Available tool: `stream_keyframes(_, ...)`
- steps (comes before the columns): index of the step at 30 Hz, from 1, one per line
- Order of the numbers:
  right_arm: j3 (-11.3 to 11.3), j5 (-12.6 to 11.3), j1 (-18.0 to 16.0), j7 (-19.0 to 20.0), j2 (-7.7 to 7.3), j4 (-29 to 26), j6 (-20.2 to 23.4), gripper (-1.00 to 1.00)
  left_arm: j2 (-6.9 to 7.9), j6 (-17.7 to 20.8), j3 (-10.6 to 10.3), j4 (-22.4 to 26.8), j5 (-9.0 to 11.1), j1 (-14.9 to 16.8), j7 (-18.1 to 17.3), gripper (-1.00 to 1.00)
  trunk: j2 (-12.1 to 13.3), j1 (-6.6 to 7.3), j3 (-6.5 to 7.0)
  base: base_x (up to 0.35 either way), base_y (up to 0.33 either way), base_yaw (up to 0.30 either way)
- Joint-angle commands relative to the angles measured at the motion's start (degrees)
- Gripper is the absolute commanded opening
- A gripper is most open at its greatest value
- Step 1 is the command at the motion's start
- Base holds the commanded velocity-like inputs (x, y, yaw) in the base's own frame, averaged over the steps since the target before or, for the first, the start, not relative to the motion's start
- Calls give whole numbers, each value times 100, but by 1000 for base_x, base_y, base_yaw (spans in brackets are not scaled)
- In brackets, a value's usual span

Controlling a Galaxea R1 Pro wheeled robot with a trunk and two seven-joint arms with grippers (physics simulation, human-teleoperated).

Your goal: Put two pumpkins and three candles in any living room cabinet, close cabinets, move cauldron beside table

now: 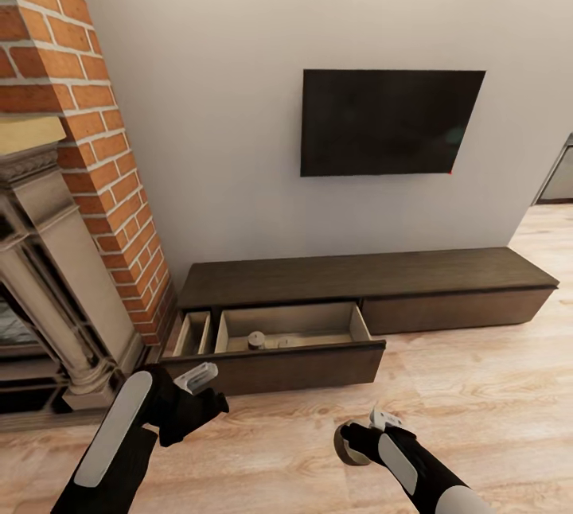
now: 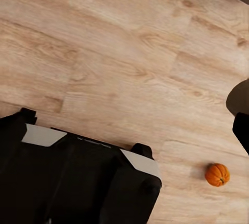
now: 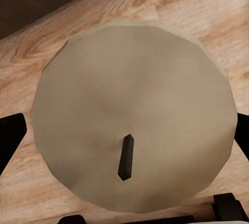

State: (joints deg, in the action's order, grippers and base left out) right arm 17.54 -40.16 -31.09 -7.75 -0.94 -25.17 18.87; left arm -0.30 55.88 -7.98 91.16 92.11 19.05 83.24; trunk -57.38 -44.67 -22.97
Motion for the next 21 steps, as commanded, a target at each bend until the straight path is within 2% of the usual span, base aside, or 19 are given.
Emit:
stream_keyframes(1,48,-62,-2,-51,-6,-15,13,-100,-13,51,-2,-1,17,7,65,100,37,22,12,0,0,0)
stream_keyframes(4,48,-63,-2,-54,-4,-15,7,-100,-29,44,-39,-15,-89,4,73,100,157,88,66,0,0,0)
stream_keyframes(7,48,-62,-2,-63,0,-13,-2,-100,-37,-10,-191,-49,-348,3,72,100,278,154,119,0,0,0)
stream_keyframes(12,48,-62,-2,-84,0,-11,-18,-100,-40,-36,-275,-68,-312,2,68,100,478,264,209,0,0,0)
stream_keyframes(15,48,-62,-2,-86,-2,-8,-21,-100,-40,-48,-325,-71,-285,2,63,100,478,264,209,0,0,0)
stream_keyframes(17,48,-62,-2,-86,-2,-7,-22,-100,-40,-49,-395,-68,-282,2,56,100,478,264,209,0,0,0)
stream_keyframes(21,50,-62,-4,-83,-2,-10,-28,-100,-34,-58,-680,-60,-287,2,-64,100,478,264,209,66,0,0)
